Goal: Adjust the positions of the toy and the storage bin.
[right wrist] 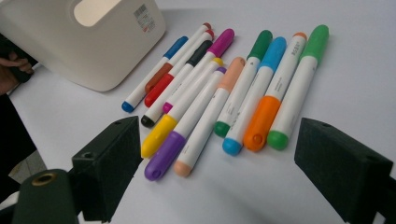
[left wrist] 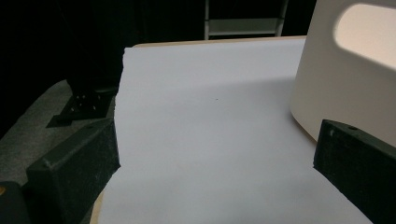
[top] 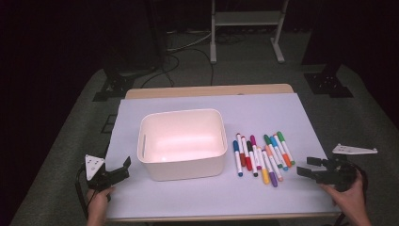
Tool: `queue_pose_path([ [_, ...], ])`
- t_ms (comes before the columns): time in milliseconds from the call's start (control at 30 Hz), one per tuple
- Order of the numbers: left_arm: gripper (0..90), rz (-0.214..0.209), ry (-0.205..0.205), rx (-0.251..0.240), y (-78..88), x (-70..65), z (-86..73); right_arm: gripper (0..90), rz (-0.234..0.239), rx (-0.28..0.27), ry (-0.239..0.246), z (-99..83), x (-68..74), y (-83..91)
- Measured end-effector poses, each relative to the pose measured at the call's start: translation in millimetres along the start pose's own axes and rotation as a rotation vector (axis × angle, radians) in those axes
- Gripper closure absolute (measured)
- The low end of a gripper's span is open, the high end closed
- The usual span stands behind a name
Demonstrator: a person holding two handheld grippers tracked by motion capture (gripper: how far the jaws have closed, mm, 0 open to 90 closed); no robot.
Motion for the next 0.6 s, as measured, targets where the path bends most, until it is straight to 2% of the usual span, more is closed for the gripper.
queue_pose_path([
  [167, 0.0, 0.000, -0.003, 0.000, 0.4, -0.5, -0.2, 13.6, -0.005, 0.010, 0.011, 11.8, -1.0, -7.0],
  [333, 0.0, 0.001, -0.002, 0.000, 0.3, -0.3, -0.2, 14.5, 0.012, 0.042, 0.006, 21.8, -0.3, -18.8],
  [600, 0.0, -0.001, -0.002, 0.001, 0.1, -0.3, -0.1, 14.9, -0.033, 0.074, -0.001, 37.2, -8.3, -28.4],
])
Point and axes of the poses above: each handheld gripper's, and its own axes: y roughly backward along the jaws, z roughly out of its top, x roughly to its left, the point moved 9 cm from there along -y, roughly forward along the jaws, and after that the axes turned 11 degrees about x, right-handed, at the moved point
